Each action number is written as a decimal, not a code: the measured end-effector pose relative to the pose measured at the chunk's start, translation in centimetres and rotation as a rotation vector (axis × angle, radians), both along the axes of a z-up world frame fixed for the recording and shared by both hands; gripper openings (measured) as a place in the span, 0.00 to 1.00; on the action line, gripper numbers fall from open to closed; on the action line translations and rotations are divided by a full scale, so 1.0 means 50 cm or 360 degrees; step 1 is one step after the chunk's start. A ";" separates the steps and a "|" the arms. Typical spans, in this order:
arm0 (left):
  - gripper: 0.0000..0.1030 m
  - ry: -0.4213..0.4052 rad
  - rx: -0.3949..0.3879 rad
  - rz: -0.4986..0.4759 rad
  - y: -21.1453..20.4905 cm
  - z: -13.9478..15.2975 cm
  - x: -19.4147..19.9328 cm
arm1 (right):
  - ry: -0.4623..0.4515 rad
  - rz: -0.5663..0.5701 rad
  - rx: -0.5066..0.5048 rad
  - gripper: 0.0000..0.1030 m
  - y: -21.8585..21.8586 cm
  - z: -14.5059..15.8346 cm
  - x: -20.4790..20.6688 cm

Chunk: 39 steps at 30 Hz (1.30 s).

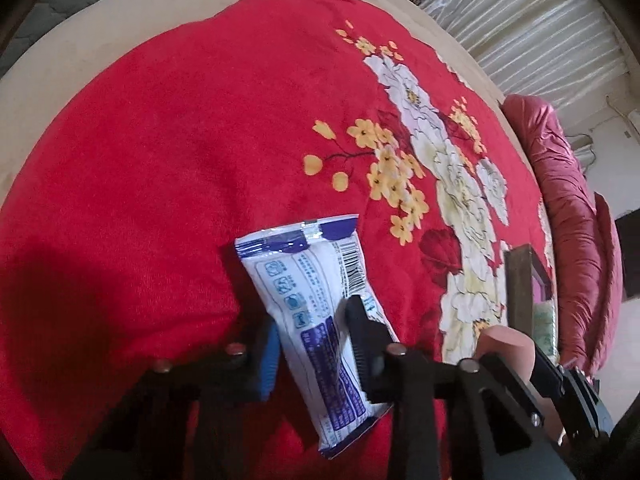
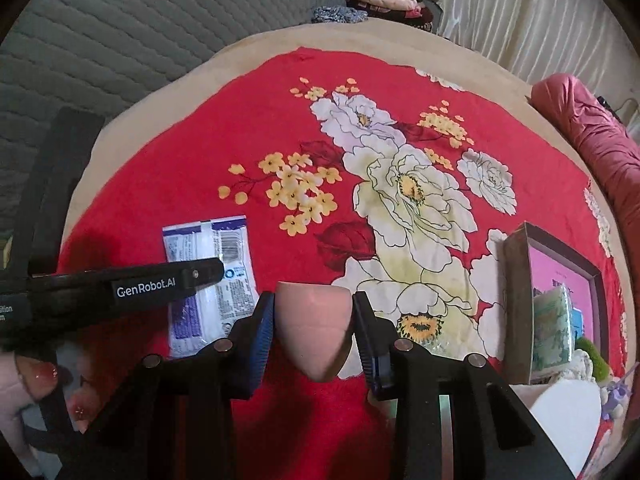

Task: Organize soft objects
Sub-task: 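Grasp the wipes packet with the left tool while the right tool grasps the pink sponge, then lift and carry the wipes packet and pink sponge over the tray with both tools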

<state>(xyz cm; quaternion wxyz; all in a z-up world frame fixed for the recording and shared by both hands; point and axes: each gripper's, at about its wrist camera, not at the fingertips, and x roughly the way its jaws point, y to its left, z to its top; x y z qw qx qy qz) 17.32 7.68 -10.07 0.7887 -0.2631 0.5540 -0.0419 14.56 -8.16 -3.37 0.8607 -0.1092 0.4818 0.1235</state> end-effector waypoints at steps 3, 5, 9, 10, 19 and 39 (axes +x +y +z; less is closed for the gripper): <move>0.17 -0.0022 -0.0032 -0.0029 -0.005 0.008 -0.008 | -0.0013 0.0003 0.0010 0.39 0.000 0.008 -0.006; 0.14 -0.0041 -0.0070 -0.0037 -0.010 0.011 -0.014 | -0.0022 0.0000 0.0025 0.39 -0.001 0.014 -0.008; 0.12 -0.0063 -0.0128 -0.0027 -0.007 0.016 -0.027 | -0.0029 -0.0003 0.0055 0.39 -0.005 0.020 -0.010; 0.12 -0.0064 -0.0143 -0.0019 -0.003 0.017 -0.031 | -0.0029 -0.0005 0.0054 0.39 -0.006 0.020 -0.009; 0.11 -0.0133 -0.0019 0.0022 0.031 0.053 -0.081 | -0.0072 0.0021 0.0134 0.39 -0.002 0.035 -0.022; 0.11 -0.0376 0.0095 0.0062 0.051 0.191 -0.151 | -0.0249 0.0012 0.0242 0.38 -0.029 0.130 -0.064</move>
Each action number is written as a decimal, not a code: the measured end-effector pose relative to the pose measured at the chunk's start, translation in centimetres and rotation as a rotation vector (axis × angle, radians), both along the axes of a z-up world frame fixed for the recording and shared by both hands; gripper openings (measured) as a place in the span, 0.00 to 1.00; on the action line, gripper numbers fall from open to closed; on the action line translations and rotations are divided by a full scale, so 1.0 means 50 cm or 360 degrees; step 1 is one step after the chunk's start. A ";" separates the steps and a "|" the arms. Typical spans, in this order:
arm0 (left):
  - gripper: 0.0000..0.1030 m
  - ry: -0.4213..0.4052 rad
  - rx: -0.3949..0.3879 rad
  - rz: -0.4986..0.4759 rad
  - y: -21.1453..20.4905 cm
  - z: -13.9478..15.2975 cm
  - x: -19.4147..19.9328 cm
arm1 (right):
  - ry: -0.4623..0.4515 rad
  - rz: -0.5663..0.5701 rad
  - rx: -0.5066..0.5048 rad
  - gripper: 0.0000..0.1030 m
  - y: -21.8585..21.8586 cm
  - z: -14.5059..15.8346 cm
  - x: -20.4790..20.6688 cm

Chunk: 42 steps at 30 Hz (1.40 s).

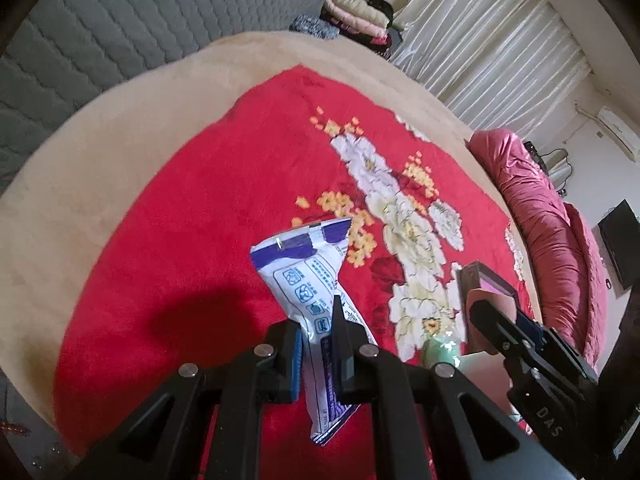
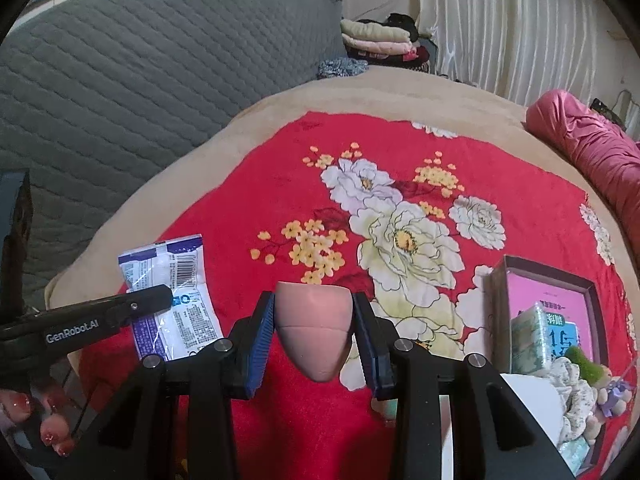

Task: Organize soft objects
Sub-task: 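Lift and carry the wipes packet and pink sponge over the tray with both tools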

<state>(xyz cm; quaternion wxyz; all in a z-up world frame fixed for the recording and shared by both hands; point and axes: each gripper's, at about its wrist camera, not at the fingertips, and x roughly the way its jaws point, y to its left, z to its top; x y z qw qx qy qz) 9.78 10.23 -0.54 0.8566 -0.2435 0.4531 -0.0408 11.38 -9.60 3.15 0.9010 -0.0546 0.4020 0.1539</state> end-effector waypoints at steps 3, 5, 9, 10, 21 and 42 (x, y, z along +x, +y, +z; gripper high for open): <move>0.11 -0.0048 0.0036 -0.0005 -0.008 0.029 -0.011 | -0.0032 -0.0005 0.0018 0.38 -0.007 0.020 -0.009; 0.11 -0.0072 0.0056 -0.0015 -0.015 0.046 -0.018 | -0.0051 -0.0009 0.0023 0.38 -0.012 0.032 -0.014; 0.11 -0.0105 0.0076 -0.0036 -0.033 0.073 -0.031 | -0.0092 -0.0027 0.0053 0.38 -0.028 0.059 -0.029; 0.11 -0.0113 0.0086 -0.0043 -0.038 0.080 -0.034 | -0.0105 -0.0034 0.0060 0.38 -0.033 0.066 -0.032; 0.11 -0.0200 0.0170 -0.0093 -0.087 0.145 -0.061 | -0.0204 -0.0086 0.0127 0.38 -0.090 0.129 -0.067; 0.11 -0.0417 0.0261 -0.0328 -0.257 0.282 -0.099 | -0.0372 -0.0448 0.0229 0.38 -0.382 0.224 -0.148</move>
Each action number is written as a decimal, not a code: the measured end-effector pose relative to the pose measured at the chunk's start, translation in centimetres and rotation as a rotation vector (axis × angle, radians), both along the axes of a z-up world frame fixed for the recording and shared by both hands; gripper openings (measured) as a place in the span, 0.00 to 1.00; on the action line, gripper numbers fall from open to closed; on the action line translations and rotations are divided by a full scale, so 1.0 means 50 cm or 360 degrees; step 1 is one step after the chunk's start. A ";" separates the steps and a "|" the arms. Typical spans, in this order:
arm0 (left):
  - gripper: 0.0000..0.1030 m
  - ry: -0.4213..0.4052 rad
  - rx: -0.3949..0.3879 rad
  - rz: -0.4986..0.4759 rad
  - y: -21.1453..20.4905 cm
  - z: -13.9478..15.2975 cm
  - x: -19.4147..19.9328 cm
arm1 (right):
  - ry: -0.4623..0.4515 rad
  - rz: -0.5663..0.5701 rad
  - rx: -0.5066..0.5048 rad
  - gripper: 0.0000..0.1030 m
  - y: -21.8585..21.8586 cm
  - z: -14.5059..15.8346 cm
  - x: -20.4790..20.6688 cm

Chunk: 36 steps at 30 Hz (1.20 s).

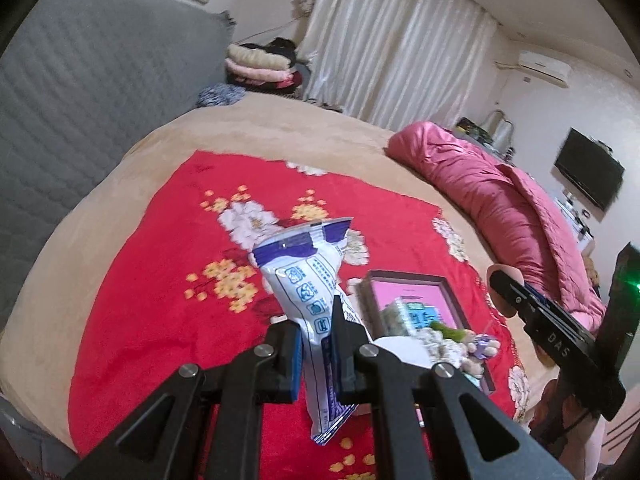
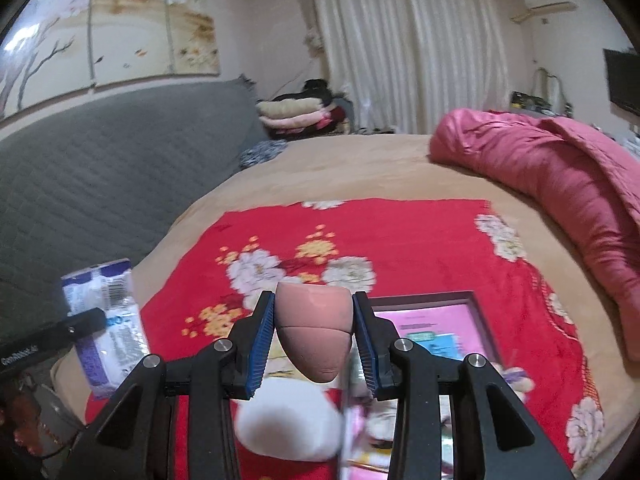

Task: Organize soft objects
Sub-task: 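Lift and carry the wipes packet and pink sponge over the tray with both tools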

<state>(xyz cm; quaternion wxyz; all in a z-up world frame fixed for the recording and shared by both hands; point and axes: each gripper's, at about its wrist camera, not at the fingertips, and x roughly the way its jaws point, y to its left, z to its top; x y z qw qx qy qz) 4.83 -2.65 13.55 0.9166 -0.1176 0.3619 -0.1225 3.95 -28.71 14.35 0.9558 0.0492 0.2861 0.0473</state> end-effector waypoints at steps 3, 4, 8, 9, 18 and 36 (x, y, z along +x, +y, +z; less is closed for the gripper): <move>0.11 -0.0037 0.0003 -0.0056 -0.041 0.022 0.004 | 0.0004 -0.0063 0.0025 0.38 -0.056 0.005 -0.013; 0.11 -0.0056 0.0008 -0.0079 -0.058 0.031 0.005 | 0.0008 -0.0083 0.0032 0.38 -0.075 0.004 -0.017; 0.11 -0.0111 0.0022 -0.0165 -0.130 0.060 0.016 | 0.0021 -0.0161 0.0022 0.38 -0.133 -0.001 -0.035; 0.11 -0.0122 0.0025 -0.0187 -0.146 0.065 0.019 | 0.0021 -0.0180 0.0016 0.38 -0.147 -0.003 -0.041; 0.11 -0.0204 0.0032 -0.0362 -0.303 0.080 0.049 | 0.0085 -0.0251 0.0067 0.38 -0.229 -0.044 -0.068; 0.11 0.0177 0.0225 -0.0583 -0.534 -0.112 0.209 | 0.0249 -0.0259 0.0072 0.39 -0.285 -0.136 -0.073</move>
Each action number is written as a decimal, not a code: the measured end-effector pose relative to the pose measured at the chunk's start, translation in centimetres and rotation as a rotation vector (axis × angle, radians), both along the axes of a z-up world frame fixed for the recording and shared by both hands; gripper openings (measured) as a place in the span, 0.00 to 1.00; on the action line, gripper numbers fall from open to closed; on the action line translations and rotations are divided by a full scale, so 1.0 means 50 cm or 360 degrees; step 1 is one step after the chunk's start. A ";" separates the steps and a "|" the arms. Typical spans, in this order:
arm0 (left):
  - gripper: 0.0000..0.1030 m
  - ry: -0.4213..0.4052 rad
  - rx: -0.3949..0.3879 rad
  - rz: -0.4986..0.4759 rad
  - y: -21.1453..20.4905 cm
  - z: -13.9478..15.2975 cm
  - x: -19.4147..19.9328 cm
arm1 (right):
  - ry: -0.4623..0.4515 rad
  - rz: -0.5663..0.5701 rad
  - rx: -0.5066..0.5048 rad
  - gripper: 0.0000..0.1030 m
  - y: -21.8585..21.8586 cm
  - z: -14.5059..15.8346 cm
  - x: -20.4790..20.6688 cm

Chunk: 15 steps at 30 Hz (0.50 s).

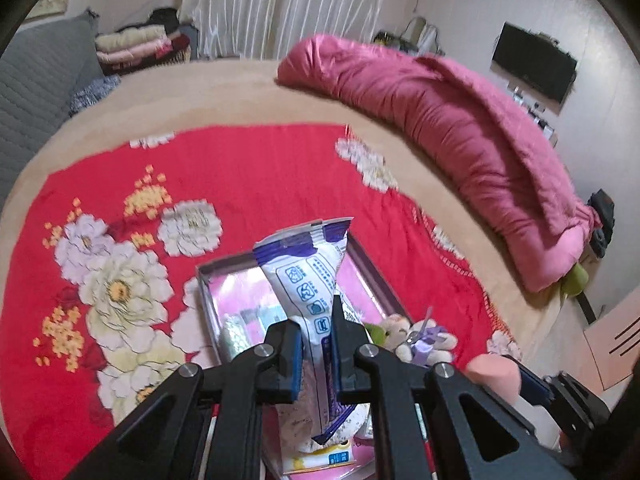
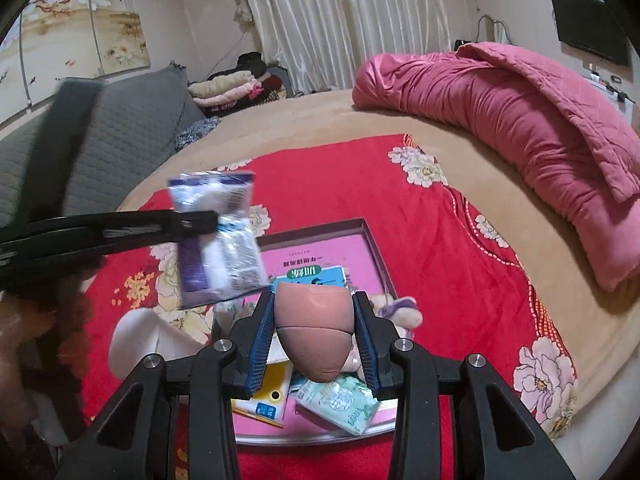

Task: Organize soft objects
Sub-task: 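Lift and carry the wipes packet and pink sponge over the tray with both tools, then lower the wipes packet into the tray with the left tool while the right tool lowers the sponge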

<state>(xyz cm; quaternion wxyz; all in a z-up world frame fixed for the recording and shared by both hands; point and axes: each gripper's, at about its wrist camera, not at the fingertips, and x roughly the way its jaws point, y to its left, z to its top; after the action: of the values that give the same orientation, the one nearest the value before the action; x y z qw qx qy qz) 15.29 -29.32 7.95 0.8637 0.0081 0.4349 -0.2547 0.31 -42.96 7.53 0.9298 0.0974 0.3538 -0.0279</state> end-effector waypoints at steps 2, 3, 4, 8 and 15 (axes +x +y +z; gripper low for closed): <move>0.11 0.0049 0.0036 0.0011 -0.014 -0.028 0.018 | 0.0013 0.0020 0.0002 0.39 0.005 -0.010 0.003; 0.11 0.0079 0.0056 0.0017 -0.020 -0.039 0.026 | 0.0026 0.0038 0.0002 0.39 0.010 -0.017 0.005; 0.11 0.0115 0.0068 0.0020 -0.026 -0.053 0.035 | 0.0036 0.0052 -0.0005 0.39 0.015 -0.022 0.008; 0.11 0.0204 0.0141 0.0020 -0.048 -0.097 0.061 | 0.0074 0.0086 -0.0026 0.39 0.033 -0.043 0.017; 0.11 0.0284 0.0209 -0.0003 -0.073 -0.146 0.075 | 0.0136 0.0104 -0.0015 0.39 0.036 -0.083 0.026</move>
<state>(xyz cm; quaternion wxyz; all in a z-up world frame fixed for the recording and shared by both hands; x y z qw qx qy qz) 19.03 -32.97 0.67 0.8189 0.0425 0.5257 -0.2261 1.60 -41.15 3.40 0.9147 0.0802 0.3960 -0.0034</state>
